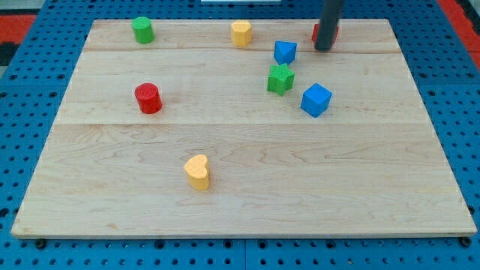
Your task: Place the red star to the top right of the board
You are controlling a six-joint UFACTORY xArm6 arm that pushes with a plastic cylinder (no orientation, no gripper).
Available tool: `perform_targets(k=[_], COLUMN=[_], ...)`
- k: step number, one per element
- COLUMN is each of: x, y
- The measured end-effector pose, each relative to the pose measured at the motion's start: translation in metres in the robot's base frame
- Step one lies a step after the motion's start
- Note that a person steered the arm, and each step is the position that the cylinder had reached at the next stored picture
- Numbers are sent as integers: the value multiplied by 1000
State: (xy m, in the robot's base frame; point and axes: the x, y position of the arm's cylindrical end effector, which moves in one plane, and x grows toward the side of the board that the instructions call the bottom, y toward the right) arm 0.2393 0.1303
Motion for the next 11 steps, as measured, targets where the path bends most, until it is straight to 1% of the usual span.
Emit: perform_targets(k=[1,2,4,5,6,8,9,10,11], x=[-43,-44,-47,-47,-32,73,81,26,-2], y=[-53,-61,-41,15,25,39,122,144,115])
